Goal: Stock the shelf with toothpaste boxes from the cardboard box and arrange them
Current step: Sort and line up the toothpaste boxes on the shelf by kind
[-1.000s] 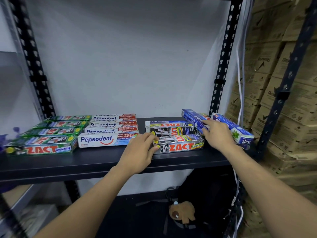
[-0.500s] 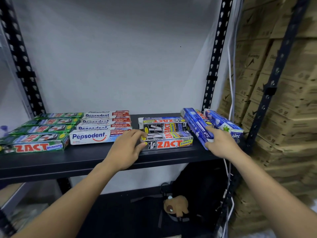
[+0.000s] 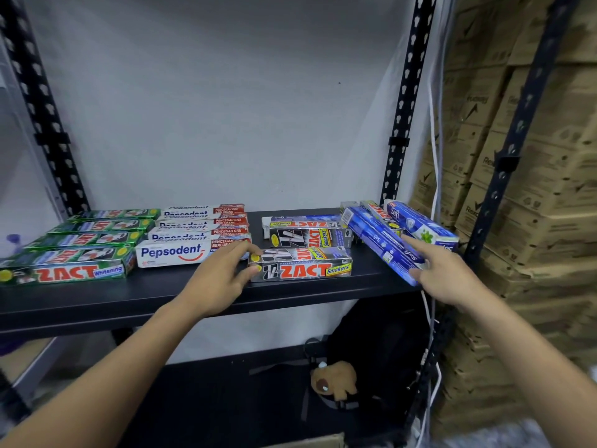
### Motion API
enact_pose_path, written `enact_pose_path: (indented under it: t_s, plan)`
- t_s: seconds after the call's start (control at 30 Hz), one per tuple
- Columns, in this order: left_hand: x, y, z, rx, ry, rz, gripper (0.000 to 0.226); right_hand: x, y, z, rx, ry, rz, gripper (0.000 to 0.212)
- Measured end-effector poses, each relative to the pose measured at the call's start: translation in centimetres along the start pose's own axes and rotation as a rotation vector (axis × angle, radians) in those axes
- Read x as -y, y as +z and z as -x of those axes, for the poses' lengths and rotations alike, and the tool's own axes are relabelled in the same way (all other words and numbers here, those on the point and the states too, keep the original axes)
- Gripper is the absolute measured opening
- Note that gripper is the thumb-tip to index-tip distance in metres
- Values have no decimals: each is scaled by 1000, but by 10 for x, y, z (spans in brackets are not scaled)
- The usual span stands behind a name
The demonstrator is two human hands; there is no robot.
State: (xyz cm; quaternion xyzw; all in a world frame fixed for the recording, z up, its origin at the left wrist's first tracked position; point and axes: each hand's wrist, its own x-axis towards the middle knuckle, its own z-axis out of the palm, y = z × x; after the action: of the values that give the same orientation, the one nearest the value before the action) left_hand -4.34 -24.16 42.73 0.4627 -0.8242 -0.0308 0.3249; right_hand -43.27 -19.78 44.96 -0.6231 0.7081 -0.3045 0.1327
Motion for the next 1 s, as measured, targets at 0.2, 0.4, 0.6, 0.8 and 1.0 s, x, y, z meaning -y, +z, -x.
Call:
enact_pose_path:
  t_s: [0.2,0.4,0.6,0.8,1.0]
  plan:
    - [1,1,1,-7,-19,33,22,9,4,0,80,-92,-179,70]
    - [-3,0,0,-16,-50,34,23,44,5,-32,95,-221,189,58]
    - [-1,3,0,-11,-24,1,24,57,5,-52,244,-316,291,62]
    - [-11,12,-8,-40,44,-117,28,64,13,-70,238,-315,114,58]
    - [-10,-5,-52,-49,130,-291,37,86,18,-117,-60,-341,34,23]
